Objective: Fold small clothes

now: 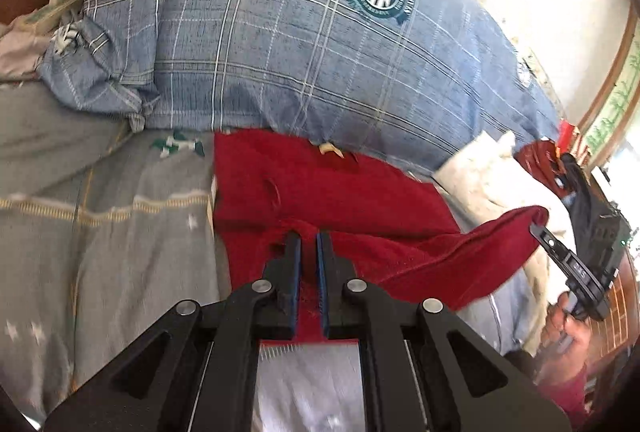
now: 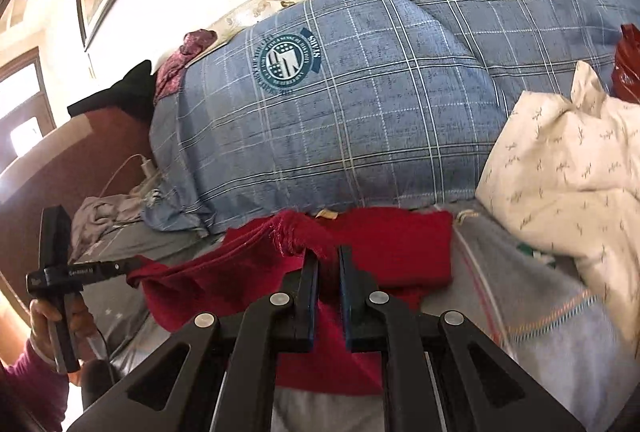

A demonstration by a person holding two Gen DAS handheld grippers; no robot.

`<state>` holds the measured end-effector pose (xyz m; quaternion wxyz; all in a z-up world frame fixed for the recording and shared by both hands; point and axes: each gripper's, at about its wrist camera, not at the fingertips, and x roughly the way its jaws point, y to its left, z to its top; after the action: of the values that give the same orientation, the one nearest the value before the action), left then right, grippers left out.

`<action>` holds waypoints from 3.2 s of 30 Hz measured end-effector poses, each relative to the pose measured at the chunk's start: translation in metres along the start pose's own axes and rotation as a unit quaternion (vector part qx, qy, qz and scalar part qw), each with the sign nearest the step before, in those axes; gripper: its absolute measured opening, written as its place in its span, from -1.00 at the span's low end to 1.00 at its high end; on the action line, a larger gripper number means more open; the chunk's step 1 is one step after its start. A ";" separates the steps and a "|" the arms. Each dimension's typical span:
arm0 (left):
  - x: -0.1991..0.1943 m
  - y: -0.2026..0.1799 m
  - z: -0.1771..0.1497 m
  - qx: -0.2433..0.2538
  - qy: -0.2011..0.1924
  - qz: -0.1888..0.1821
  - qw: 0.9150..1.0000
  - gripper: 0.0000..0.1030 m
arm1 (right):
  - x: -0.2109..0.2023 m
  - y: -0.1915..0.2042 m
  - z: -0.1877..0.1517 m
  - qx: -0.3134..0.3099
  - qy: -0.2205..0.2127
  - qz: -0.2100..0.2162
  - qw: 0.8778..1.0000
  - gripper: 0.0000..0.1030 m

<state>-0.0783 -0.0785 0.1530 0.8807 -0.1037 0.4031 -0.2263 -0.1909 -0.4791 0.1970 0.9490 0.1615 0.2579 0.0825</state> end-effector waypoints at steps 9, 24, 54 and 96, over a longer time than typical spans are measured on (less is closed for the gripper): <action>0.033 -0.006 0.029 0.018 -0.004 0.037 0.999 -0.90 | 0.037 -0.014 0.021 0.003 0.003 -0.014 1.000 -0.83; 0.077 -0.002 0.061 0.018 0.003 0.074 0.997 -0.90 | 0.097 -0.027 0.045 -0.015 0.020 -0.052 0.998 -0.83; 0.173 0.016 0.097 0.013 0.021 0.130 0.991 -0.90 | 0.216 -0.075 0.055 0.005 0.083 -0.116 0.990 -0.84; 0.232 0.028 0.109 0.047 0.052 0.125 0.990 -0.91 | 0.261 -0.096 0.067 0.007 0.101 -0.122 0.987 -0.84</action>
<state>0.1458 -0.1662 0.0597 0.8835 0.0009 0.4475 -0.1384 0.0736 -0.5241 0.0970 0.9200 0.1267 0.3703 -0.0195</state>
